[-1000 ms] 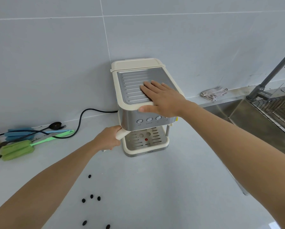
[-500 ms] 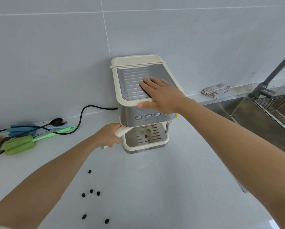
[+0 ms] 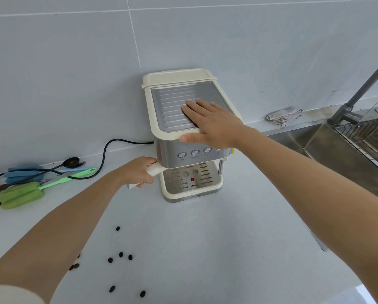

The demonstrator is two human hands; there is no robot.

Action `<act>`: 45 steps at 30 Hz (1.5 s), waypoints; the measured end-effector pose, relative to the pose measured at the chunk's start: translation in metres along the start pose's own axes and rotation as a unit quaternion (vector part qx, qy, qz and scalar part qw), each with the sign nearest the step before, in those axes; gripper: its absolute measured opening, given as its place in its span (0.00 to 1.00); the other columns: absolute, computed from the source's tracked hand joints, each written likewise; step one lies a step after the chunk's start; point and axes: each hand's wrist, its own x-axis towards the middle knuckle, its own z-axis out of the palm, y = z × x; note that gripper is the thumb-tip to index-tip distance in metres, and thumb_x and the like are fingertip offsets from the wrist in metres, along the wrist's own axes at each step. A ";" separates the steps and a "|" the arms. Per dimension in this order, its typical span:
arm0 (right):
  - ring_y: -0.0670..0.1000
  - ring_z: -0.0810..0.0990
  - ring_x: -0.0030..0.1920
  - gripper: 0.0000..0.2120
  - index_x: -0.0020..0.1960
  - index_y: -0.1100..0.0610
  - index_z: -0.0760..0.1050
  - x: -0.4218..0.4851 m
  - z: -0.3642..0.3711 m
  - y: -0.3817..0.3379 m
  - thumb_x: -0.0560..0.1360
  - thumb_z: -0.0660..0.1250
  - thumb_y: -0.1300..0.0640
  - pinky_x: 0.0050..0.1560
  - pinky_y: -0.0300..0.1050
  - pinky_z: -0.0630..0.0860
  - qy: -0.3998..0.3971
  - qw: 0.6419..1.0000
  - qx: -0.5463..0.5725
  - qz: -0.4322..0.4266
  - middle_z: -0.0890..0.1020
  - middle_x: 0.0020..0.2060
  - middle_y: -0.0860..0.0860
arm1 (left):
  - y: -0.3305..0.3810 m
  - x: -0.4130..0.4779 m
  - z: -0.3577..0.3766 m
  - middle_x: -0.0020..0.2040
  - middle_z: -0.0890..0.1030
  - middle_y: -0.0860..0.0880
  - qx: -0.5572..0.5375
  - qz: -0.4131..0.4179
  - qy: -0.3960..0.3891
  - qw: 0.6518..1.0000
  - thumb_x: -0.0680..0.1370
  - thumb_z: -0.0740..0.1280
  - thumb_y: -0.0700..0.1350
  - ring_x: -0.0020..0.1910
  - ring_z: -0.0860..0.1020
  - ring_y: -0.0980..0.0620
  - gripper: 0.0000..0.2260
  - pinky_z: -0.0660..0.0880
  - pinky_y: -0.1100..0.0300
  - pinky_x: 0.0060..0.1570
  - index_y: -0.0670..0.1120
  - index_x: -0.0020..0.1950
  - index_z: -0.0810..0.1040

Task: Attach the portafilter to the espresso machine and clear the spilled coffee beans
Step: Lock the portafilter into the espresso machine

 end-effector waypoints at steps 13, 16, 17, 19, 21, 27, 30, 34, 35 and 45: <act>0.54 0.48 0.75 0.37 0.74 0.55 0.48 -0.001 -0.001 -0.001 0.73 0.49 0.34 0.73 0.52 0.46 0.003 1.000 0.000 -0.001 0.53 0.75 0.51 | 0.000 0.005 -0.013 0.37 0.73 0.48 0.001 0.000 -0.027 1.000 0.66 0.67 0.32 0.24 0.72 0.53 0.15 0.70 0.64 0.24 0.47 0.48 0.74; 0.54 0.49 0.74 0.37 0.73 0.55 0.49 0.000 -0.001 -0.001 0.73 0.49 0.34 0.72 0.52 0.47 0.008 1.000 -0.001 -0.003 0.54 0.75 0.51 | 0.001 0.004 -0.013 0.36 0.73 0.48 -0.003 0.002 -0.027 1.000 0.66 0.67 0.32 0.24 0.71 0.53 0.14 0.70 0.64 0.23 0.48 0.45 0.73; 0.54 0.49 0.74 0.37 0.73 0.55 0.49 0.000 0.000 -0.002 0.73 0.49 0.34 0.72 0.52 0.48 0.009 1.000 -0.001 -0.004 0.54 0.75 0.51 | 0.002 0.003 -0.013 0.36 0.73 0.48 -0.007 0.002 -0.028 1.000 0.66 0.67 0.32 0.24 0.71 0.53 0.14 0.70 0.65 0.22 0.48 0.45 0.73; 0.54 0.49 0.74 0.37 0.73 0.55 0.49 0.000 0.000 -0.001 0.73 0.49 0.34 0.72 0.52 0.48 0.011 1.000 -0.001 -0.006 0.54 0.75 0.52 | 0.002 0.002 -0.014 0.36 0.73 0.49 -0.012 0.002 -0.027 1.000 0.66 0.67 0.32 0.23 0.71 0.55 0.14 0.70 0.66 0.21 0.48 0.46 0.73; 0.54 0.49 0.74 0.37 0.73 0.55 0.49 0.000 0.000 -0.001 0.73 0.49 0.34 0.72 0.52 0.48 0.011 1.000 0.000 -0.005 0.54 0.75 0.52 | 0.003 0.000 -0.012 0.36 0.73 0.49 -0.019 0.000 -0.030 0.999 0.66 0.67 0.32 0.23 0.71 0.56 0.14 0.70 0.67 0.20 0.47 0.47 0.74; 0.54 0.49 0.74 0.37 0.73 0.55 0.50 -0.001 0.000 -0.001 0.73 0.49 0.34 0.72 0.52 0.48 0.014 1.000 -0.002 -0.005 0.54 0.75 0.52 | 0.001 -0.001 -0.002 0.37 0.73 0.49 -0.036 0.005 -0.019 0.999 0.67 0.67 0.32 0.23 0.71 0.55 0.14 0.70 0.66 0.21 0.49 0.45 0.73; 0.54 0.48 0.74 0.37 0.73 0.55 0.49 -0.001 0.001 -0.001 0.73 0.49 0.34 0.72 0.52 0.47 0.009 1.000 -0.002 -0.005 0.54 0.75 0.51 | 0.001 -0.002 -0.002 0.36 0.73 0.49 -0.021 0.012 -0.009 1.000 0.67 0.67 0.32 0.24 0.71 0.53 0.14 0.69 0.68 0.20 0.48 0.47 0.72; 0.54 0.49 0.74 0.37 0.73 0.55 0.50 -0.001 0.001 0.000 0.73 0.49 0.34 0.72 0.52 0.48 0.017 1.000 -0.003 -0.006 0.55 0.75 0.52 | 0.003 -0.004 -0.003 0.37 0.74 0.49 -0.026 0.013 -0.005 1.000 0.67 0.67 0.32 0.26 0.72 0.51 0.14 0.69 0.68 0.19 0.47 0.48 0.73; 0.54 0.50 0.74 0.37 0.73 0.55 0.50 -0.001 0.001 0.000 0.73 0.49 0.34 0.72 0.52 0.48 0.018 1.000 -0.003 -0.007 0.55 0.75 0.52 | 0.003 -0.005 -0.003 0.36 0.74 0.49 -0.029 0.013 -0.004 0.999 0.67 0.67 0.32 0.25 0.72 0.51 0.14 0.70 0.68 0.20 0.47 0.48 0.73; 0.54 0.49 0.74 0.37 0.73 0.55 0.50 -0.001 0.001 -0.001 0.73 0.50 0.34 0.72 0.52 0.47 0.018 1.000 0.003 -0.002 0.54 0.75 0.51 | 0.016 -0.021 0.030 0.37 0.73 0.50 -0.069 -0.009 0.027 0.997 0.68 0.65 0.33 0.23 0.72 0.51 0.14 0.69 0.63 0.23 0.46 0.51 0.71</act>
